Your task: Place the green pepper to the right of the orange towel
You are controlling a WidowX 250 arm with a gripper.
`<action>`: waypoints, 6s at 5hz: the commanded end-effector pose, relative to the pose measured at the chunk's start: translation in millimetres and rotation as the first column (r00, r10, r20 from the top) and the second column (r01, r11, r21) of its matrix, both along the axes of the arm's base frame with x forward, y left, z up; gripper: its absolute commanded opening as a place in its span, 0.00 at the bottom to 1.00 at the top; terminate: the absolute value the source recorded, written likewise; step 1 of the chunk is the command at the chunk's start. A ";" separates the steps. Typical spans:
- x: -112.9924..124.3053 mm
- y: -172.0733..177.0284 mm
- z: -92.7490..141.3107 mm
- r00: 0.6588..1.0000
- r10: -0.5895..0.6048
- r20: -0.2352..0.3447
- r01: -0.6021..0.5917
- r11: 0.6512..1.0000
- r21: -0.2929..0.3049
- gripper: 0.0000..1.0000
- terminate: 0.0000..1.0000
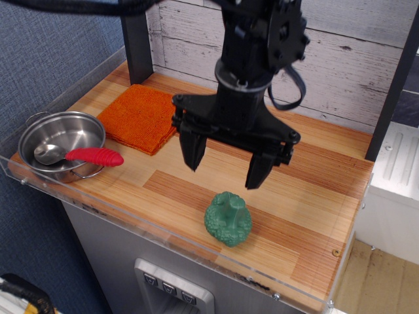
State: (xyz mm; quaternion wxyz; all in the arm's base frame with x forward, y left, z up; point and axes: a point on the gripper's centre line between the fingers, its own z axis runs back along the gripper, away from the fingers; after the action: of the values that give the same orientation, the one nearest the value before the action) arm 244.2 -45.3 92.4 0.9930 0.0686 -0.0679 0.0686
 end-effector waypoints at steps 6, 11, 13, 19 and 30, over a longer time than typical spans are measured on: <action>-8.2 -1.4 -46.6 0.998 0.037 -0.046 -0.037 0.999 -0.005 0.00 0.00; -6.2 12.3 -14.5 0.996 0.084 -0.015 -0.083 0.996 0.020 0.00 0.00; 33.0 43.6 5.9 0.990 0.116 0.079 -0.118 0.993 0.018 0.00 0.00; 126.2 51.7 -29.8 0.968 0.053 0.245 -0.047 0.998 -0.029 0.00 0.00; 88.2 3.6 11.7 0.975 0.091 0.204 -0.095 0.995 0.009 1.00 0.00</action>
State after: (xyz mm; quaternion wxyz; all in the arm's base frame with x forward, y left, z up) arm 333.1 -43.7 85.8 0.9800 0.0778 -0.1426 0.1148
